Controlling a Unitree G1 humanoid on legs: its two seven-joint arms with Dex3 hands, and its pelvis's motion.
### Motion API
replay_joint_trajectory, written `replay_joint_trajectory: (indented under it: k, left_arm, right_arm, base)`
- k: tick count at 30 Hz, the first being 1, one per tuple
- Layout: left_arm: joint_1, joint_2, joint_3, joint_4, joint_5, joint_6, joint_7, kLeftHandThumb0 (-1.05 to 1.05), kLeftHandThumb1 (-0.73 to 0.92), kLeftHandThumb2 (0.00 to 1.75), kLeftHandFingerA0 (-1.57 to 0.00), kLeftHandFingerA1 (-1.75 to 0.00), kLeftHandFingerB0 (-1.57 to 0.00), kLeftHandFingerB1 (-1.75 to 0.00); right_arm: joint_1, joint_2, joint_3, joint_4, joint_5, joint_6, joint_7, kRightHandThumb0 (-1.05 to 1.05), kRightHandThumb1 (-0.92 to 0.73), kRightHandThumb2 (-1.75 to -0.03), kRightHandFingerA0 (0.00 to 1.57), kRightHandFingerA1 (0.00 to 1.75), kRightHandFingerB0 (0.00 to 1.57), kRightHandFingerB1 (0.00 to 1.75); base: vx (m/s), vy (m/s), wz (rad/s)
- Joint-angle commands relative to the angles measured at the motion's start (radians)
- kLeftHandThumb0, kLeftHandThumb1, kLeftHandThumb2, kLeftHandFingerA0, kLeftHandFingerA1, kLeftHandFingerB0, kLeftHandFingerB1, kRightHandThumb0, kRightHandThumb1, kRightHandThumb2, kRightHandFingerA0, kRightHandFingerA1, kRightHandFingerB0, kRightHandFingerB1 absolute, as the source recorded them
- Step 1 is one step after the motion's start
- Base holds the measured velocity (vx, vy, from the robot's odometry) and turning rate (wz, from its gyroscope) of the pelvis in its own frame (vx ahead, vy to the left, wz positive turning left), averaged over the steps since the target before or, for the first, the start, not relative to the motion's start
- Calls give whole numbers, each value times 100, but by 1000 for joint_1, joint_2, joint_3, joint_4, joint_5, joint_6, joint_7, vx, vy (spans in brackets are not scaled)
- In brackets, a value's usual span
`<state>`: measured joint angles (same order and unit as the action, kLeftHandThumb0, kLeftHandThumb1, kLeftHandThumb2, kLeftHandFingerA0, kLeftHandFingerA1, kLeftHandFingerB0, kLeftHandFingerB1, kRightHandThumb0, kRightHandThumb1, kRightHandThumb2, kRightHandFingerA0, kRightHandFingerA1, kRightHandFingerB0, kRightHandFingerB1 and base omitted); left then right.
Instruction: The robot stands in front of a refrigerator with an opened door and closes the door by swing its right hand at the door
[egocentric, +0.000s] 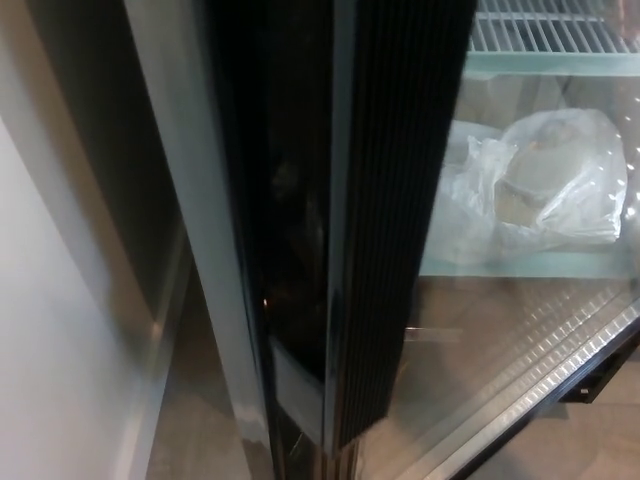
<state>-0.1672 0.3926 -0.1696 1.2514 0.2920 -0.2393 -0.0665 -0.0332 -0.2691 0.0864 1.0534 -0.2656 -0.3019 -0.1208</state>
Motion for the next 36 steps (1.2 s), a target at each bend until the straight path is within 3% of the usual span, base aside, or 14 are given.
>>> replay_joint_trajectory:
  k: [1,7,8,11,12,14,15,16,17,19,25,26,27,36]
  left_arm:
    - [25,17,13,16,-7,-23,3,-40,73,62,-51,-40,-47,-38]
    - [26,17,10,15,-4,-19,4,-40,73,62,-51,-40,-47,-38]
    - [32,18,2,16,5,-18,11,-41,73,62,-49,-38,-44,-36]
    - [36,17,5,15,1,-19,5,-40,73,62,-48,-39,-43,-36]
    - [31,20,5,11,2,-11,4,-43,59,93,-41,-55,-31,-49]
    - [29,22,4,9,3,-8,4,-43,59,93,-41,-55,-31,-49]
    - [27,24,1,11,7,-14,2,-41,74,62,-47,-38,-41,-35]
    - [26,25,0,12,8,-15,1,-41,74,62,-47,-38,-41,-35]
    - [30,23,1,13,6,-18,2,-40,73,61,-51,-40,-42,-36]
    - [37,19,5,13,1,-21,4,-40,73,62,-51,-40,-43,-36]
    - [36,24,5,15,2,-21,5,-41,73,62,-46,-38,-42,-35]
    - [33,24,3,15,5,-17,5,-43,60,92,-41,-55,-31,-48]
    - [30,22,-1,14,9,-15,6,-42,74,62,-46,-38,-42,-35]
    - [38,16,-2,16,8,-15,11,-39,73,61,-47,-38,-42,-35]
  right_arm:
    - [382,-69,-124,-947,46,-68,24,-59,-63,-93,37,51,32,47]
    - [428,-57,-154,-1085,57,-60,39,-59,-63,-93,37,51,32,47]
    - [472,16,-277,-1396,51,-197,-44,-54,-79,-64,29,31,35,32]
    - [481,100,-387,-1654,30,-273,-119,-56,-81,-64,27,30,32,31]
    - [416,123,-427,-1761,48,-285,-144,-54,-84,-65,22,29,28,29]
    - [391,134,-442,-1807,56,-284,-150,-54,-84,-65,22,29,28,29]
    - [331,146,-481,-1859,16,-263,-175,-32,-61,-114,0,50,0,47]
    - [315,151,-492,-1875,5,-255,-181,-32,-61,-114,0,50,0,47]
    - [265,148,-507,-1956,29,-199,-185,-62,-80,-64,19,30,32,31]
    - [177,137,-523,-2082,76,-105,-185,-63,-63,-94,16,45,24,45]
    - [-71,20,-578,-2101,82,-44,-176,-54,-84,-66,22,28,27,29]
    - [-90,-7,-599,-2100,110,-39,-171,-57,-72,-62,26,29,33,31]
    - [-85,-32,-618,-2100,155,-42,-158,-60,-72,-62,25,30,45,35]
    - [-342,37,-332,-2074,-116,74,-40,-60,-71,-62,37,35,41,34]
  base:
    - [0,0,0]
    - [0,0,0]
    - [0,0,0]
    - [0,0,0]
    - [0,0,0]
    - [0,0,0]
    - [0,0,0]
    - [0,0,0]
    - [0,0,0]
    - [0,0,0]
    - [0,0,0]
    - [0,0,0]
    - [0,0,0]
    - [0,0,0]
